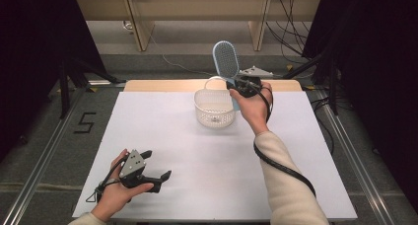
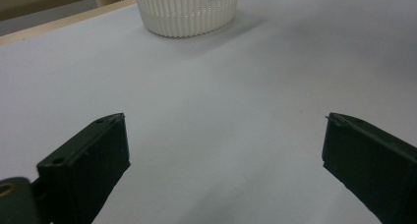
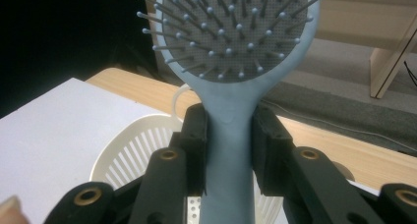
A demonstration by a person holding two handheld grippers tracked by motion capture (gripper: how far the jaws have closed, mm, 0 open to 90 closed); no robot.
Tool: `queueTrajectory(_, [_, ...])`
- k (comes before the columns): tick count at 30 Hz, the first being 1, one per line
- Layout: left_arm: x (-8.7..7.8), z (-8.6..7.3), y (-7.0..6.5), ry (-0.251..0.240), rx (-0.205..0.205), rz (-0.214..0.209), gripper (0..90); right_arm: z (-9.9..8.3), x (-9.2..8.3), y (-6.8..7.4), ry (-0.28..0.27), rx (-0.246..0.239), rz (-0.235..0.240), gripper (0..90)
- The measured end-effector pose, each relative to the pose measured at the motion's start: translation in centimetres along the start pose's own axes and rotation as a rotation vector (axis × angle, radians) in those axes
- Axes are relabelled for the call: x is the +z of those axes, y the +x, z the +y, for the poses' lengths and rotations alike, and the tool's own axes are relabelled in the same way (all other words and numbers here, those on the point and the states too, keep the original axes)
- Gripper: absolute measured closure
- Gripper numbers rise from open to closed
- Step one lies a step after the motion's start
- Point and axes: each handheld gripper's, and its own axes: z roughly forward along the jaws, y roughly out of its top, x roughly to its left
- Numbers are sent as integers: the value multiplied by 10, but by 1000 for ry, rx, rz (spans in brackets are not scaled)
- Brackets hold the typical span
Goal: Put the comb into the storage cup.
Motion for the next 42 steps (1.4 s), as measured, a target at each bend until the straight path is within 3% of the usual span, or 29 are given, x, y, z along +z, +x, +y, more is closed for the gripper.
queueTrajectory(42, [0, 0, -1, 1, 3, -2, 33, 14, 15, 7, -24, -28, -4, 708])
